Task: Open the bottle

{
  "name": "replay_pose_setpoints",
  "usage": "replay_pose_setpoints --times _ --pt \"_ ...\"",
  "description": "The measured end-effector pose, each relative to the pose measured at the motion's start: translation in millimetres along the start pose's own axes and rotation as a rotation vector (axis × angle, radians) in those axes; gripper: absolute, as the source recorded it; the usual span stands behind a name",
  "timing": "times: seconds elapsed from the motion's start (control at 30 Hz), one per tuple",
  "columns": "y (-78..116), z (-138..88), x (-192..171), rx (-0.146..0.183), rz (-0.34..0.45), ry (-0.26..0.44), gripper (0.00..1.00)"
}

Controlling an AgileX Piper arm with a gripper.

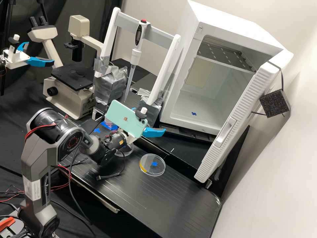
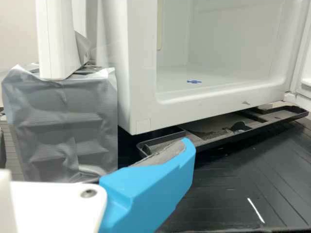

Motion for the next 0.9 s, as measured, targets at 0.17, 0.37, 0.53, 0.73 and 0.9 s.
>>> replay_pose_setpoints --times 0.17,0.37,0.53,0.73,0.9 --pt "0.0 0 0 0.000 0.000 0.000 1.00" --pt "-0.5 1 -6 0.007 -0.006 -0.002 1.00" --pt "1.8 -4 -33 0.032 -0.005 0.052 1.00" --pt "-1.5 -30 -68 0.047 -0.001 0.218 1.00" --pt "-21.7 -49 -82 0.007 -0.074 0.315 1.00"
